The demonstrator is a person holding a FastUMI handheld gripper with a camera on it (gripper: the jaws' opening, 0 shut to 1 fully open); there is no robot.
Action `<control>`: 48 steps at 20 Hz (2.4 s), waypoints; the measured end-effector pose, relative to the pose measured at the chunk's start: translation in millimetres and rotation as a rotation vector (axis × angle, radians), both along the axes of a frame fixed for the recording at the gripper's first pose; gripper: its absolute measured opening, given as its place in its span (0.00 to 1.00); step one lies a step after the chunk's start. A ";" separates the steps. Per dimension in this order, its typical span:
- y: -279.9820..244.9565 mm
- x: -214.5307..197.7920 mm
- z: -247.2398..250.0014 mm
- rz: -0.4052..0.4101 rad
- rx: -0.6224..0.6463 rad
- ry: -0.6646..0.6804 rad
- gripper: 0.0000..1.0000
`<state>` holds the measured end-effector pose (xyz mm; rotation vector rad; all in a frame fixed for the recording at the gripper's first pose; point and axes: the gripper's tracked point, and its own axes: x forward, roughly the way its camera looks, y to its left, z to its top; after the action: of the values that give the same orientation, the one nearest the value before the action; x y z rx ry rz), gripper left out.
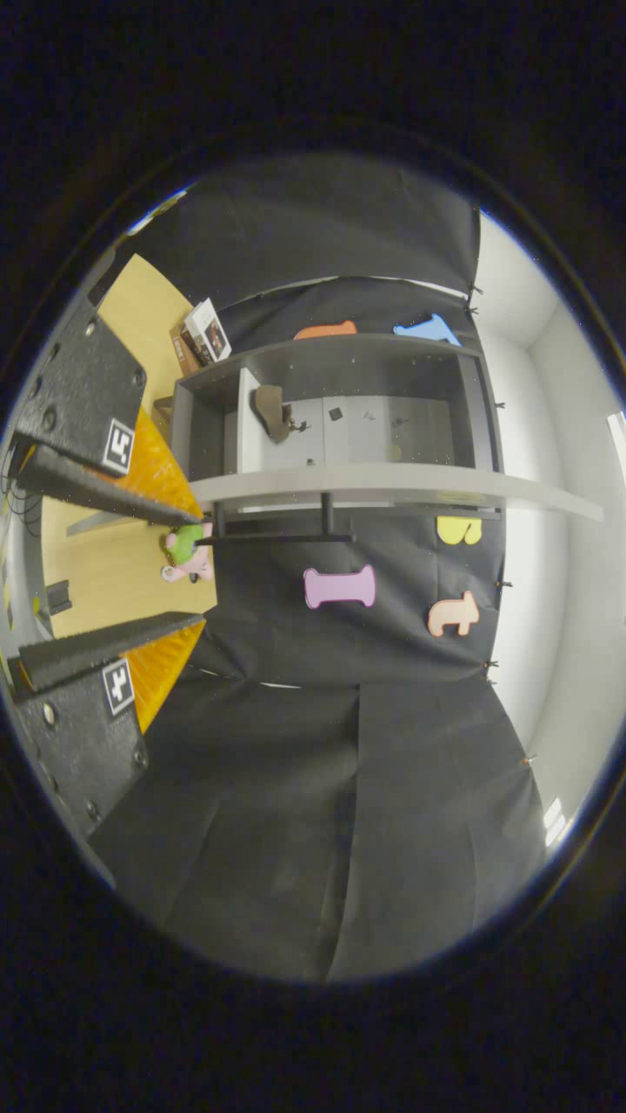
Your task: Open the shoe cabinet door, grab the shoes and put them into the shoe cabinet, then close the shoe cabinet door.
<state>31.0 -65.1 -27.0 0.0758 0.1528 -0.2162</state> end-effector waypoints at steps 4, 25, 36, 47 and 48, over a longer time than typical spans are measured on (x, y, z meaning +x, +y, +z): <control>60.2 -4.0 -51.4 0.065 -0.008 0.075 0.83; 218.7 181.2 -348.4 0.236 0.100 0.513 0.85; 229.7 273.2 -405.8 0.273 0.221 0.636 0.83; 230.9 272.6 -359.4 0.388 0.132 0.631 0.07; 232.4 273.0 -343.1 0.398 0.113 0.609 0.07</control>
<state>304.0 167.3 -370.1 0.0886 0.7788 0.1748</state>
